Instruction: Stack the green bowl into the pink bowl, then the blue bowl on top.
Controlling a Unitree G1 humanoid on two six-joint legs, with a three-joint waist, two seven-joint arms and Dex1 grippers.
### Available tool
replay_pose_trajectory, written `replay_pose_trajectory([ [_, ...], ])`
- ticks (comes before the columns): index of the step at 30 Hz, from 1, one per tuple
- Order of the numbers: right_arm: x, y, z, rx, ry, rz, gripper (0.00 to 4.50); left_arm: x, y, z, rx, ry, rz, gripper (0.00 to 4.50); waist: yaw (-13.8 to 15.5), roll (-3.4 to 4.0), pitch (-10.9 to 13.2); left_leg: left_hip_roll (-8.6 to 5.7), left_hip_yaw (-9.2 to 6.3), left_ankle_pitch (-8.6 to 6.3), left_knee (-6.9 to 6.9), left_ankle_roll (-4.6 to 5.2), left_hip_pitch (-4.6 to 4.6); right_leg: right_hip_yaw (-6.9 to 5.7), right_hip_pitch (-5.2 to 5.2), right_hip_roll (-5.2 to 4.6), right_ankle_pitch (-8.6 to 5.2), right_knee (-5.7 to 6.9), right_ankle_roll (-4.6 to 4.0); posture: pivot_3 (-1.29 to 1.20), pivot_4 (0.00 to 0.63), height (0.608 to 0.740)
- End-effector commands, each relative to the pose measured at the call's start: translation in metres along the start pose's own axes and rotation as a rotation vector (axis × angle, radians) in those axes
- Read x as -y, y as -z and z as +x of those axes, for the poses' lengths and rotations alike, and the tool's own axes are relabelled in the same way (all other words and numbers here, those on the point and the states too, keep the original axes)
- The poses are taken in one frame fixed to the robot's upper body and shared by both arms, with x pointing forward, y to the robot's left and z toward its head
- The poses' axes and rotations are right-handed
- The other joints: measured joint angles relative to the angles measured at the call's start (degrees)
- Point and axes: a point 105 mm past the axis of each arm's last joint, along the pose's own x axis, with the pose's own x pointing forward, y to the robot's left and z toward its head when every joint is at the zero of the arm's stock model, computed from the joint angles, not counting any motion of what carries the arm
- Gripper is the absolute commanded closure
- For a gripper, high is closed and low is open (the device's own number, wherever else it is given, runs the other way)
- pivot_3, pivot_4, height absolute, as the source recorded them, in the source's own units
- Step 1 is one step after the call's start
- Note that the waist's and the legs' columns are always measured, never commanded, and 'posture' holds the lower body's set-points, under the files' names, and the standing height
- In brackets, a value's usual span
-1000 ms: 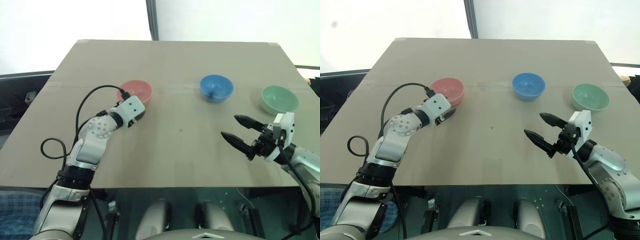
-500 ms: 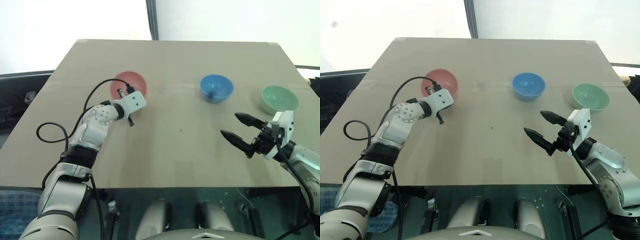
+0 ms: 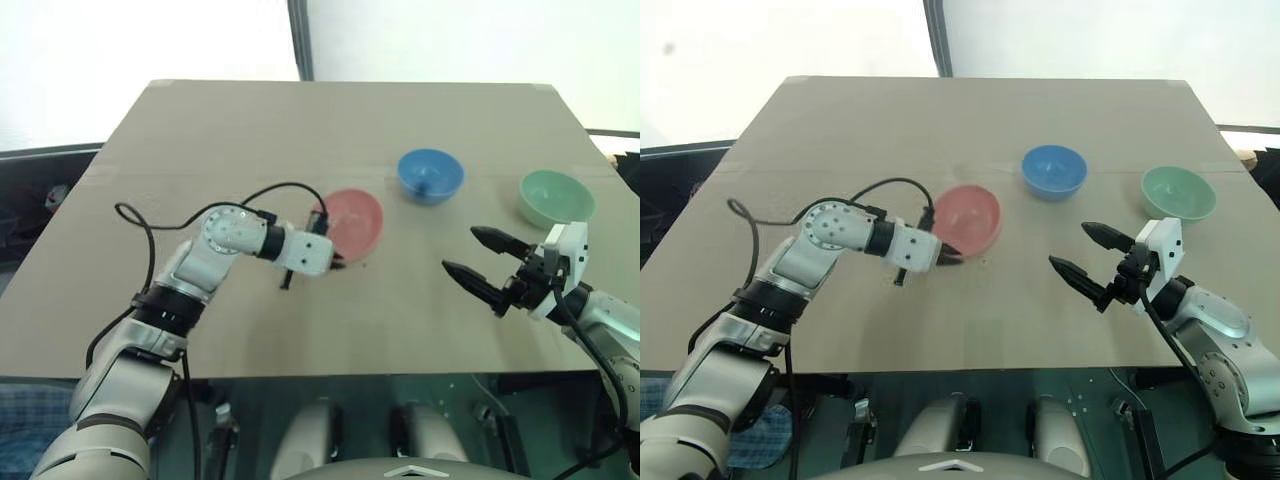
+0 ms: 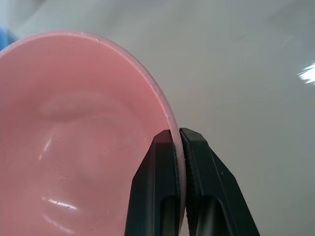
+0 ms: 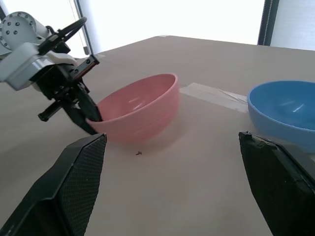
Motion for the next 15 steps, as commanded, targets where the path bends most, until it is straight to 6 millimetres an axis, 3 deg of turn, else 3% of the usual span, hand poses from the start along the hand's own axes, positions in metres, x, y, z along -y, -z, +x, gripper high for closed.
replay_pose_trajectory([
  [1,0.0,-0.01,0.0,0.037,0.006,-0.04,0.0,0.0,-0.02,-0.002,0.076,0.045,0.081,4.43,0.05,0.0,0.0,0.0,0.0,-0.04,0.02,0.08,0.0,0.0,0.0,0.01,0.0,0.02,0.0,0.0,0.15,0.74],
  [2,0.0,-0.01,0.0,0.038,0.008,-0.04,0.0,0.001,-0.021,-0.001,0.079,0.052,0.083,4.43,0.08,0.0,0.0,0.0,0.0,-0.08,0.06,0.14,-0.01,-0.01,0.01,0.02,0.0,0.03,0.0,0.0,0.15,0.74],
  [7,-0.001,-0.011,-0.001,0.037,0.02,-0.04,0.0,-0.008,-0.029,0.009,0.128,0.019,0.169,3.05,0.22,-0.02,0.01,-0.03,0.0,-0.1,0.16,0.2,-0.02,-0.03,0.06,0.09,0.0,0.03,0.02,0.0,0.15,0.74],
  [14,-0.002,-0.011,-0.002,0.032,0.025,-0.038,0.0,-0.016,-0.039,0.012,0.204,-0.049,0.175,0.08,0.03,-0.02,0.01,0.0,0.0,-0.11,0.22,0.21,0.02,-0.02,0.09,0.22,0.0,0.1,0.03,0.0,0.15,0.74],
  [15,-0.002,-0.011,-0.002,0.031,0.025,-0.038,0.0,-0.02,-0.042,0.01,0.234,-0.082,0.142,0.01,0.04,-0.02,0.01,0.0,0.0,-0.11,0.22,0.21,0.03,-0.02,0.09,0.22,0.0,0.12,0.03,0.0,0.15,0.74],
])
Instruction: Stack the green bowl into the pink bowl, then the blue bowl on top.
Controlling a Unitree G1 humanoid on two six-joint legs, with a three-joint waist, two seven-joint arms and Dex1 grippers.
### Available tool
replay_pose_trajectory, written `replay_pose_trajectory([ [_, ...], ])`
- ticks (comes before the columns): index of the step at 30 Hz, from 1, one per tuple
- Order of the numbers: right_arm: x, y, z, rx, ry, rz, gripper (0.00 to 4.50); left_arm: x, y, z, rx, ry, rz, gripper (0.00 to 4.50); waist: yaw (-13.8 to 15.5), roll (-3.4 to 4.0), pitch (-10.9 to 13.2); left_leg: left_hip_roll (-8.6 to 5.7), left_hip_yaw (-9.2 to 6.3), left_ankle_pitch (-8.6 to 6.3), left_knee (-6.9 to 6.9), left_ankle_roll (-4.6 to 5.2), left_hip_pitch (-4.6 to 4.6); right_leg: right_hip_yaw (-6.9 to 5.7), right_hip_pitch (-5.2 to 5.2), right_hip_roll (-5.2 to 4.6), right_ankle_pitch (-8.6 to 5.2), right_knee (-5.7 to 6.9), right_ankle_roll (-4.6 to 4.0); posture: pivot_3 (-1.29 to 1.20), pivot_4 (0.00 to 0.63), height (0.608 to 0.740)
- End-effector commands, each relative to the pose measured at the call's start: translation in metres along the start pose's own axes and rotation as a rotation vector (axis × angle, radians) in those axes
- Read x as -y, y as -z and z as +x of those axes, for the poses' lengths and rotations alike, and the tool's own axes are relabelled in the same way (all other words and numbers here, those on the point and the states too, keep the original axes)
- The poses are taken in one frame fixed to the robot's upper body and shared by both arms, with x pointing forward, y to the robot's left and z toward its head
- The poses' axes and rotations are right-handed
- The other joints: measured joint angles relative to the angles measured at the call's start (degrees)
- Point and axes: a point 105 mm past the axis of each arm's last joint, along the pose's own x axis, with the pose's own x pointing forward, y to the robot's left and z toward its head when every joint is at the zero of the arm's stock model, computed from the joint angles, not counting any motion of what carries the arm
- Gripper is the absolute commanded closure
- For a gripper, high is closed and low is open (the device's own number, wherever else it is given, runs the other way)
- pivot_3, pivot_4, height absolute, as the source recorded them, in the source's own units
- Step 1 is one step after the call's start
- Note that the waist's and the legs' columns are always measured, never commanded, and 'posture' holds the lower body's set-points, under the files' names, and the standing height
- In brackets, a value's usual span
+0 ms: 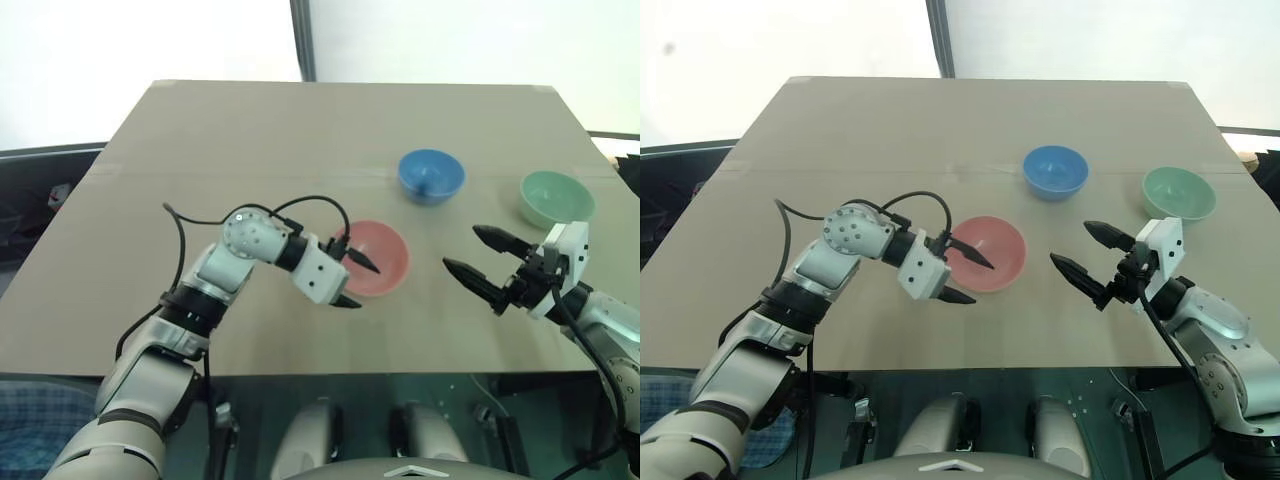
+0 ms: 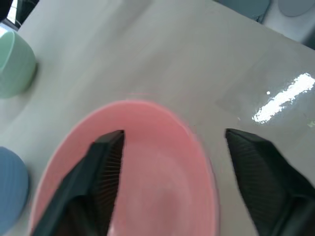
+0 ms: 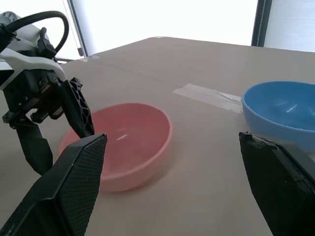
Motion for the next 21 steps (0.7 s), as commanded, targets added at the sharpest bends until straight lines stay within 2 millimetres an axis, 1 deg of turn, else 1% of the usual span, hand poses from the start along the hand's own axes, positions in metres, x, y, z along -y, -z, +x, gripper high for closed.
replay_pose_trajectory([
  [1,-0.003,-0.011,-0.002,0.027,-0.002,-0.039,0.0,-0.021,-0.014,-0.01,0.1,-0.149,-0.049,0.01,0.02,0.0,0.0,0.0,0.0,0.0,0.02,0.0,0.0,0.0,0.0,0.01,0.0,0.02,0.0,0.0,0.15,0.74],
  [3,-0.003,-0.011,-0.003,0.024,0.001,-0.039,0.0,-0.026,-0.019,-0.014,0.171,-0.215,-0.152,0.01,0.0,0.0,0.0,0.01,0.0,-0.01,0.07,0.01,0.0,0.0,0.0,0.0,0.0,0.07,0.01,0.0,0.15,0.74],
  [5,0.0,-0.008,-0.005,0.001,0.023,-0.056,0.0,-0.034,-0.024,-0.025,0.277,-0.323,-0.313,0.01,-0.05,0.0,0.0,0.01,0.0,-0.01,0.12,0.02,0.0,0.01,0.01,-0.01,-0.01,0.12,0.01,0.0,0.15,0.74],
  [7,0.009,-0.002,-0.008,-0.057,0.069,-0.101,0.0,-0.043,-0.028,-0.041,0.418,-0.443,-0.528,0.01,-0.06,-0.01,0.01,0.03,-0.01,-0.01,0.15,0.02,0.01,0.02,0.0,-0.01,-0.01,0.19,0.01,0.0,0.15,0.74],
  [8,0.013,0.001,-0.009,-0.077,0.086,-0.116,0.0,-0.045,-0.029,-0.045,0.458,-0.469,-0.594,0.01,-0.05,-0.02,0.02,0.04,-0.02,-0.01,0.19,0.02,0.01,0.02,0.0,-0.01,-0.02,0.22,0.02,0.0,0.15,0.74],
  [9,0.022,0.005,-0.012,-0.112,0.132,-0.133,0.0,-0.045,-0.028,-0.056,0.511,-0.504,-0.692,0.01,-0.06,-0.02,0.02,0.05,-0.02,-0.01,0.25,0.01,0.01,0.02,0.0,0.0,-0.02,0.29,0.02,0.0,0.15,0.74],
  [12,0.05,0.01,-0.016,-0.199,0.234,-0.198,0.0,-0.038,-0.028,-0.076,0.619,-0.551,-0.888,0.01,-0.4,-0.02,0.03,0.06,-0.03,-0.01,0.41,0.01,0.04,0.01,0.03,0.0,-0.03,0.42,0.02,0.0,0.15,0.74],
  [15,0.072,0.011,-0.018,-0.267,0.291,-0.247,0.0,-0.034,-0.031,-0.086,0.66,-0.592,-0.95,0.01,-0.49,-0.01,0.05,0.05,-0.01,0.0,0.49,0.0,0.13,0.03,0.07,0.0,-0.03,0.51,0.02,0.0,0.15,0.74],
  [18,0.105,0.009,-0.022,-0.355,0.38,-0.307,0.0,-0.031,-0.033,-0.092,0.667,-0.639,-0.965,0.01,-0.27,-0.02,0.06,0.06,-0.02,0.02,0.51,-0.04,0.17,0.02,0.1,0.01,-0.02,0.55,0.02,0.0,0.15,0.74],
  [21,0.132,0.006,-0.026,-0.464,0.419,-0.404,0.0,-0.026,-0.036,-0.094,0.653,-0.669,-0.952,0.01,0.08,-0.04,0.07,0.03,0.02,0.15,0.49,-0.26,0.17,0.05,0.1,-0.02,-0.03,0.53,0.0,0.0,0.15,0.74],
])
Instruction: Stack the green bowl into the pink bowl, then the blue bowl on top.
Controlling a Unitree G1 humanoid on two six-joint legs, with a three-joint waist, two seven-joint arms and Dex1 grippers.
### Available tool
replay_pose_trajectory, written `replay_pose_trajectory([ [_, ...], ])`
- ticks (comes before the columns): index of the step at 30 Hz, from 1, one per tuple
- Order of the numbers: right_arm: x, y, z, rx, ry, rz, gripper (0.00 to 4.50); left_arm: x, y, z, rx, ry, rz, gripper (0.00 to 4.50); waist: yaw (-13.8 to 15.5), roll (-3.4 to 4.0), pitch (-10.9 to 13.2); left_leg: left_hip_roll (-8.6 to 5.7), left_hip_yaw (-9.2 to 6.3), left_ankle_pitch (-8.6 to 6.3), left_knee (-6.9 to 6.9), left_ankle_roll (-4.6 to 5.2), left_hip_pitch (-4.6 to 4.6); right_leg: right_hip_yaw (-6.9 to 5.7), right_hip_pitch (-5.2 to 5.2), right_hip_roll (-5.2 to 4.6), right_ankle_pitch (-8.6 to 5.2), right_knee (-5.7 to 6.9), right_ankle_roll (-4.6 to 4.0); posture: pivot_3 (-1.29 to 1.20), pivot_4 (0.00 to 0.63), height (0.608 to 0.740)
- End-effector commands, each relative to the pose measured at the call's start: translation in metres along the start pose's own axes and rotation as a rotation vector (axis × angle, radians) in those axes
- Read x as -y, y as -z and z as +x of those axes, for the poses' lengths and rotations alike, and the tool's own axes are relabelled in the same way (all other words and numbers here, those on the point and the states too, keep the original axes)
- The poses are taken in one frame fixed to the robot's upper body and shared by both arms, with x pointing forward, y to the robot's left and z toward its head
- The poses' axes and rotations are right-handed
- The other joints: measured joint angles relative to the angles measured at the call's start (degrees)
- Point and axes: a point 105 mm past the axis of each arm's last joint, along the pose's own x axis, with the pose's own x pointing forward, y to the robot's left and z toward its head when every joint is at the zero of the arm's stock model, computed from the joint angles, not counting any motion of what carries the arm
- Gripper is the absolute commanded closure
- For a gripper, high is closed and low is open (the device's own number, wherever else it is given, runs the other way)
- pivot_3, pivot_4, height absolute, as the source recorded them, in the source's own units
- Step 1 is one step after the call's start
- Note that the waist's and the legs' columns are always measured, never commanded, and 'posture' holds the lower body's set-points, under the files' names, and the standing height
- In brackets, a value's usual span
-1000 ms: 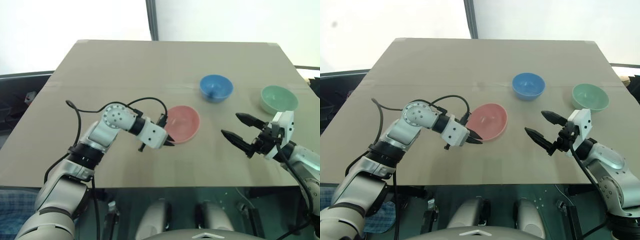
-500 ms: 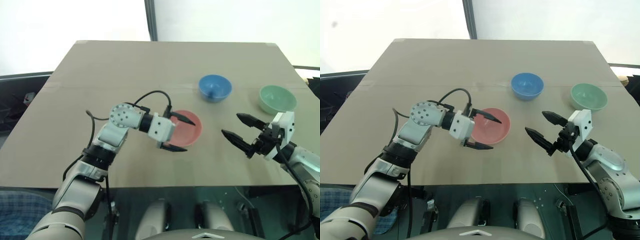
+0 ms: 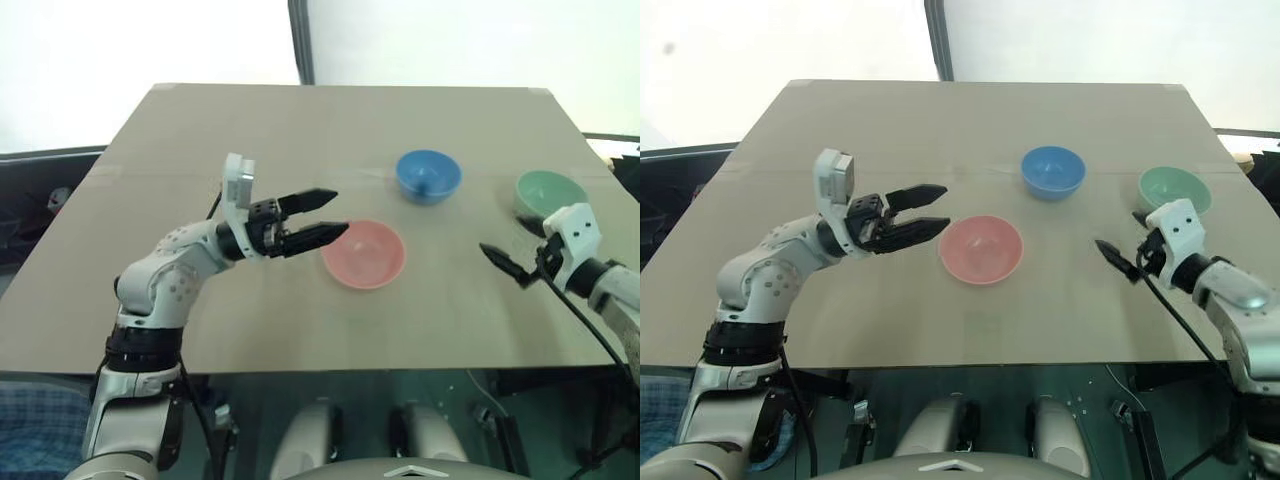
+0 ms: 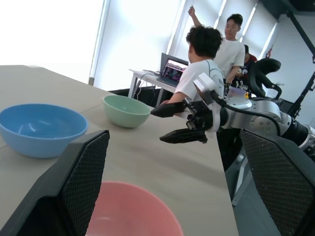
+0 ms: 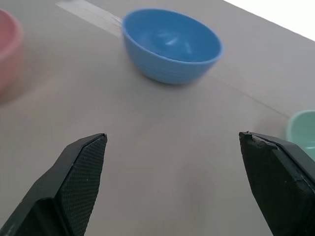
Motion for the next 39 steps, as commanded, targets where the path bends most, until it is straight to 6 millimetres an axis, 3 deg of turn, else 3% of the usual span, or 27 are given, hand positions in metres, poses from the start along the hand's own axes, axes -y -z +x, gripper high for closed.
replay_pose_trajectory([
  [1,0.031,0.001,0.005,-0.089,0.064,-0.131,0.0,0.011,-0.012,-0.004,0.032,-0.004,0.089,0.01,0.08,0.0,0.0,0.01,0.0,0.0,0.0,-0.01,0.0,0.0,0.0,0.0,0.0,-0.02,-0.01,0.0,0.15,0.74],
  [9,0.069,0.02,0.021,-0.246,0.062,-0.179,0.0,0.019,-0.015,-0.011,-0.027,-0.019,0.292,0.01,-0.01,0.0,0.0,0.02,0.05,0.01,-0.12,-0.03,-0.08,0.03,-0.03,-0.03,0.0,-0.24,-0.04,0.0,0.15,0.74],
  [20,0.076,0.044,0.041,-0.384,-0.046,-0.256,0.0,0.015,-0.015,-0.025,-0.034,-0.126,0.379,0.01,-0.19,0.03,0.02,0.01,0.07,0.01,-0.47,-0.03,-0.11,0.05,-0.05,-0.09,0.01,-0.63,-0.03,0.0,0.15,0.74],
  [23,0.08,0.045,0.044,-0.406,-0.05,-0.284,0.75,0.014,-0.015,-0.028,-0.032,-0.144,0.386,0.0,-0.29,0.03,0.02,0.0,0.07,0.01,-0.55,-0.04,-0.11,0.05,-0.05,-0.1,0.02,-0.73,-0.04,0.0,0.15,0.74],
  [26,0.082,0.044,0.045,-0.409,-0.053,-0.298,2.1,0.014,-0.015,-0.029,-0.027,-0.155,0.39,0.0,-0.3,0.03,0.02,0.0,0.07,0.01,-0.63,-0.05,-0.11,0.05,-0.07,-0.1,0.02,-0.77,-0.04,0.0,0.15,0.74],
  [28,0.083,0.043,0.045,-0.41,-0.057,-0.303,2.51,0.014,-0.015,-0.029,-0.022,-0.161,0.391,0.0,-0.31,0.03,0.02,0.0,0.07,0.01,-0.67,-0.05,-0.11,0.05,-0.09,-0.11,0.02,-0.79,-0.04,0.0,0.15,0.74],
  [29,0.083,0.043,0.045,-0.411,-0.06,-0.305,3.13,0.015,-0.015,-0.029,-0.021,-0.162,0.392,0.0,-0.31,0.04,0.02,0.0,0.08,0.01,-0.69,-0.05,-0.12,0.05,-0.09,-0.11,0.02,-0.8,-0.04,0.0,0.15,0.74],
  [32,0.082,0.044,0.044,-0.415,-0.082,-0.313,4.23,0.015,-0.015,-0.028,-0.008,-0.166,0.388,0.0,-0.37,0.04,0.02,0.0,0.08,0.01,-0.69,-0.06,-0.12,0.05,-0.11,-0.12,0.02,-0.8,-0.04,0.0,0.15,0.74],
  [33,0.082,0.044,0.044,-0.413,-0.084,-0.315,4.4,0.015,-0.016,-0.028,-0.005,-0.167,0.388,0.0,-0.42,0.04,0.02,0.0,0.08,0.01,-0.69,-0.06,-0.12,0.05,-0.1,-0.12,0.02,-0.8,-0.04,0.0,0.15,0.74],
  [39,0.083,0.038,0.04,-0.39,-0.097,-0.333,4.4,0.015,-0.015,-0.029,-0.007,-0.172,0.387,0.0,-0.51,0.06,0.03,-0.01,0.07,0.01,-0.7,-0.06,-0.12,0.05,-0.11,-0.14,0.02,-0.79,-0.04,0.0,0.15,0.74],
])
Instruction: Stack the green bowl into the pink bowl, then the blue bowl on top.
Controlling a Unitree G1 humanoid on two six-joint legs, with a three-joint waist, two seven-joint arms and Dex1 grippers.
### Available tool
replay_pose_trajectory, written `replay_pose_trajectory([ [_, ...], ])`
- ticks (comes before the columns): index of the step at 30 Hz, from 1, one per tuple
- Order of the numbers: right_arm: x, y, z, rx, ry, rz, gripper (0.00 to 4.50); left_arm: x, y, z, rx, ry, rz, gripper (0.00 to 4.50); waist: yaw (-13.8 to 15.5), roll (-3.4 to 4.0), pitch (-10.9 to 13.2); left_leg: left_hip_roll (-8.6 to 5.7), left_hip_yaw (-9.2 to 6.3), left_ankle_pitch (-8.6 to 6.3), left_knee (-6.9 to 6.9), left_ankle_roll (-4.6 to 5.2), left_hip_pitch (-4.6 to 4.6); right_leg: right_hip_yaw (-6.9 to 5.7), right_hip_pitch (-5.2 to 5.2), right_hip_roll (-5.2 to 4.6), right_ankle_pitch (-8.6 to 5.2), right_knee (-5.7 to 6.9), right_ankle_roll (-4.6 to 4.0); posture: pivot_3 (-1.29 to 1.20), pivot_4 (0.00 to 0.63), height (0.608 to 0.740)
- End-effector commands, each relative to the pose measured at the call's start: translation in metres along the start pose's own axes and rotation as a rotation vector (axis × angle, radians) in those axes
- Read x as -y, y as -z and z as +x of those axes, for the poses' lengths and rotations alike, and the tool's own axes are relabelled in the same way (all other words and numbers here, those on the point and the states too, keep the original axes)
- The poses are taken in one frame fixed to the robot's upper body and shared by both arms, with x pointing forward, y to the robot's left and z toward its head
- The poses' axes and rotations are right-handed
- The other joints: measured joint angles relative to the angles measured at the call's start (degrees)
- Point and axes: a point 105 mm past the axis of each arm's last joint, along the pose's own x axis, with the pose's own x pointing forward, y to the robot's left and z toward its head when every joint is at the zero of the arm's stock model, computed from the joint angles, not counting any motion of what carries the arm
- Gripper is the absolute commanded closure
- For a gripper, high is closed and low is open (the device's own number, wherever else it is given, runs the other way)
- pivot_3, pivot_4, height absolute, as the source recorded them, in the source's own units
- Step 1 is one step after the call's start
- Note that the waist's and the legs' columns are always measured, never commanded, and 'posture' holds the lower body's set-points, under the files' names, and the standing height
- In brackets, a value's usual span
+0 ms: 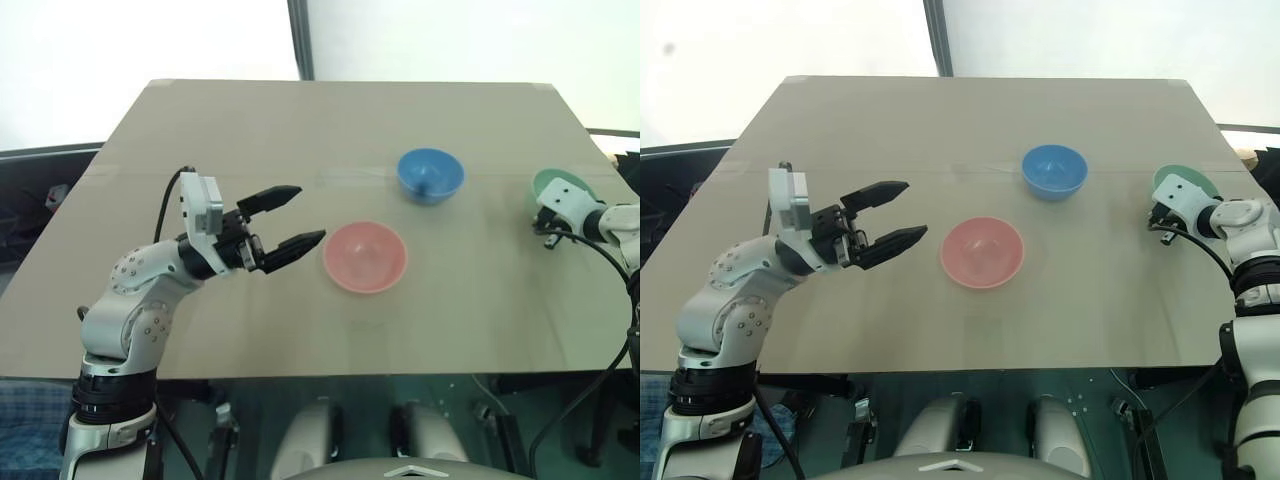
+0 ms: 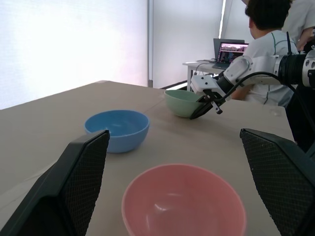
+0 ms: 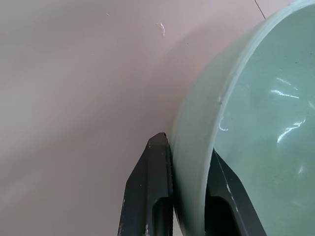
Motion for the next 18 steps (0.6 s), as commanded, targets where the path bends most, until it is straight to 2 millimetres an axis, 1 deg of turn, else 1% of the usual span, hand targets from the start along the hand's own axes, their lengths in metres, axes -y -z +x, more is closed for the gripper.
replay_pose_trajectory([
  [1,0.011,-0.01,-0.011,0.051,0.028,-0.043,4.4,0.003,-0.011,-0.002,0.032,0.007,0.048,0.0,-0.09,0.0,0.0,0.0,0.0,0.0,0.0,0.0,0.0,0.0,0.0,0.0,0.0,0.0,0.0,0.0,0.15,0.74],
  [2,0.01,-0.014,-0.012,0.066,0.024,-0.062,4.4,0.002,-0.011,-0.002,0.029,0.005,0.048,0.0,-0.15,0.0,0.0,0.0,0.0,0.0,-0.01,0.0,0.0,0.0,-0.01,0.0,0.0,0.0,0.0,0.0,0.15,0.74],
  [4,0.002,-0.031,-0.013,0.138,-0.02,-0.119,4.4,0.0,-0.01,-0.005,0.022,-0.005,0.05,0.0,-0.3,0.0,0.0,0.0,0.0,0.0,-0.02,0.0,0.0,0.0,-0.01,-0.01,0.0,0.0,0.0,0.0,0.15,0.74],
  [6,-0.006,-0.05,-0.016,0.22,-0.05,-0.151,4.4,-0.003,-0.01,-0.007,0.015,-0.015,0.053,0.0,-0.58,0.02,0.01,0.0,0.0,0.0,-0.03,0.0,-0.03,0.0,-0.04,-0.01,0.0,0.0,0.0,0.0,0.15,0.74],
  [7,-0.011,-0.065,-0.019,0.278,-0.062,-0.163,4.4,-0.004,-0.01,-0.008,0.01,-0.02,0.055,0.0,-0.72,0.02,0.01,0.0,0.0,0.0,-0.03,0.0,-0.03,0.0,-0.05,-0.01,0.0,0.0,0.01,0.0,0.15,0.74],
  [8,-0.025,-0.087,-0.025,0.363,-0.107,-0.201,4.4,-0.006,-0.01,-0.01,0.007,-0.027,0.055,0.0,-0.93,0.03,0.02,0.01,0.0,0.0,-0.04,0.0,-0.03,0.0,-0.05,-0.01,0.01,0.01,0.01,0.0,0.15,0.74],
  [10,-0.051,-0.119,-0.041,0.485,-0.192,-0.27,4.4,-0.007,-0.01,-0.012,0.003,-0.033,0.054,0.0,-1.1,0.08,0.04,0.03,0.0,0.0,-0.06,0.0,-0.02,0.0,-0.06,0.0,0.01,0.03,0.01,0.0,0.15,0.74],
  [11,-0.061,-0.128,-0.047,0.518,-0.22,-0.293,4.4,-0.007,-0.01,-0.012,0.003,-0.035,0.052,0.0,-1.08,0.1,0.05,0.04,-0.01,0.0,-0.07,0.0,-0.01,0.0,-0.07,0.0,0.01,0.04,0.01,0.0,0.15,0.74],
  [12,-0.075,-0.137,-0.057,0.557,-0.272,-0.338,4.4,-0.007,-0.009,-0.013,-0.004,-0.034,0.054,0.0,-1.02,0.1,0.05,0.06,-0.02,0.0,-0.08,-0.01,-0.02,-0.01,-0.08,0.01,0.01,0.05,0.01,0.0,0.15,0.74],
  [13,-0.094,-0.148,-0.069,0.611,-0.338,-0.388,4.4,-0.007,-0.008,-0.013,-0.006,-0.035,0.053,0.0,-0.89,0.12,0.06,0.06,-0.03,0.0,-0.08,-0.01,-0.02,-0.01,-0.1,0.02,0.01,0.06,0.01,0.0,0.15,0.74],
  [14,-0.109,-0.154,-0.079,0.649,-0.393,-0.425,4.4,-0.007,-0.008,-0.014,-0.008,-0.035,0.053,0.0,-0.67,0.12,0.06,0.06,-0.04,0.0,-0.09,-0.01,-0.04,-0.01,-0.11,0.01,0.01,0.06,0.01,0.0,0.15,0.74],
  [15,-0.125,-0.16,-0.09,0.686,-0.449,-0.461,4.4,-0.007,-0.008,-0.014,-0.01,-0.035,0.052,0.0,-0.44,0.11,0.06,0.06,-0.06,-0.01,-0.09,0.0,-0.05,-0.02,-0.11,0.0,0.0,0.05,0.01,0.0,0.15,0.74],
  [18,-0.155,-0.171,-0.108,0.733,-0.543,-0.522,4.4,-0.007,-0.006,-0.014,-0.014,-0.031,0.049,0.0,0.43,0.1,0.06,-0.01,-0.1,-0.03,-0.07,0.02,-0.07,-0.05,-0.07,-0.09,0.01,-0.01,0.01,0.0,0.15,0.74],
])
